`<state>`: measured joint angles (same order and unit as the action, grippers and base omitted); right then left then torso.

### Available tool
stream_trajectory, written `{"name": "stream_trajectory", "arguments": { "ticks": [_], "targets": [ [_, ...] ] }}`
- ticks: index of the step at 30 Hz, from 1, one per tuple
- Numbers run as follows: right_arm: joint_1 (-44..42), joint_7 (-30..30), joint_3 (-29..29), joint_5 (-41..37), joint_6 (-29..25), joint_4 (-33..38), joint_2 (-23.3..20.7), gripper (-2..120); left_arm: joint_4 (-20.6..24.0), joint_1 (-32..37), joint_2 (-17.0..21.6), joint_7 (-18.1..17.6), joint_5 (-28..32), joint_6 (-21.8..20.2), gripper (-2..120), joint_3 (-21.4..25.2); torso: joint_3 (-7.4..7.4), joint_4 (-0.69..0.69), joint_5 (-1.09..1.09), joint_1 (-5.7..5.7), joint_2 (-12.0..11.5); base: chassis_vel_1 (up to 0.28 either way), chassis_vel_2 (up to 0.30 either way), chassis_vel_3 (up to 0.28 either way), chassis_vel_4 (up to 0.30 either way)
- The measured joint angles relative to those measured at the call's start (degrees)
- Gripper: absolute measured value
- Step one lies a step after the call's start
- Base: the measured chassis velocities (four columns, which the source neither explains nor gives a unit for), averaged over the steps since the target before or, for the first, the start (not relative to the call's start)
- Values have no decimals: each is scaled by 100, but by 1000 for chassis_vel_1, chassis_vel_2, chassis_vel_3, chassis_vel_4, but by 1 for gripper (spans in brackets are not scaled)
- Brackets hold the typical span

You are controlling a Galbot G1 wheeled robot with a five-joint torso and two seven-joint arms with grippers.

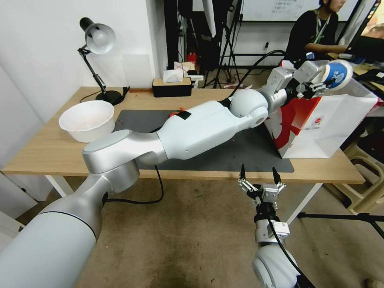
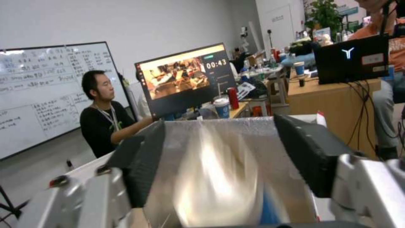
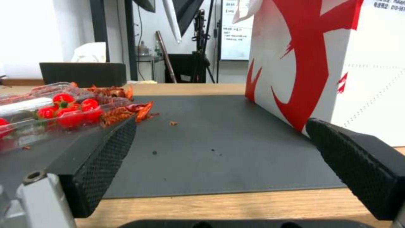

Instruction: Pick up the trash from the table and place it into the takeout bag.

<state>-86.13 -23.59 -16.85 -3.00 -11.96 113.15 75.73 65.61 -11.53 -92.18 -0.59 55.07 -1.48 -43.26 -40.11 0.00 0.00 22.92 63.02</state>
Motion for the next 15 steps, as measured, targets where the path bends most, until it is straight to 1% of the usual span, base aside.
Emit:
{"name": "stream_trajectory", "arguments": {
  "ticks": [1,2,3,4,5,6,7,9,11,13,15],
  "targets": [
    [2,0,0,0,0,0,0,100,-2,1,0,-4,-1,0,73,8,0,0,0,0,0,0,0,0,0],
    [7,0,0,-1,2,0,4,100,-5,5,1,-14,-3,-1,80,21,0,0,0,0,0,0,0,0,0],
    [7,0,0,-1,2,0,4,100,-5,5,1,-14,-3,-1,80,21,0,0,0,0,0,0,0,0,0],
    [10,0,1,-2,3,0,9,100,-5,11,2,-26,-5,-1,85,31,0,0,0,0,0,0,0,0,0],
    [12,0,2,-2,3,0,12,100,-4,14,2,-36,-6,-2,86,41,0,0,0,0,0,0,0,0,0],
    [14,0,4,-2,4,0,16,100,-1,34,5,-73,-9,-5,93,112,0,-1,0,0,0,0,0,0,0],
    [13,0,4,-2,6,1,18,100,4,55,14,-92,-12,-28,97,225,0,-1,0,0,0,0,0,0,0],
    [11,0,4,-2,7,4,19,100,11,63,28,-97,-14,-45,99,274,0,-2,0,0,0,0,0,0,0],
    [0,0,3,-2,11,24,16,100,108,93,202,-104,-11,-96,100,426,0,-2,0,0,0,0,0,0,0],
    [-2,0,2,-2,13,28,13,100,144,108,272,-106,-11,-103,100,457,0,-2,0,0,0,0,0,0,0],
    [-3,0,1,-2,19,36,11,100,351,226,609,-111,-9,-126,100,572,0,0,-1,0,0,0,0,0,0]
  ]
}}
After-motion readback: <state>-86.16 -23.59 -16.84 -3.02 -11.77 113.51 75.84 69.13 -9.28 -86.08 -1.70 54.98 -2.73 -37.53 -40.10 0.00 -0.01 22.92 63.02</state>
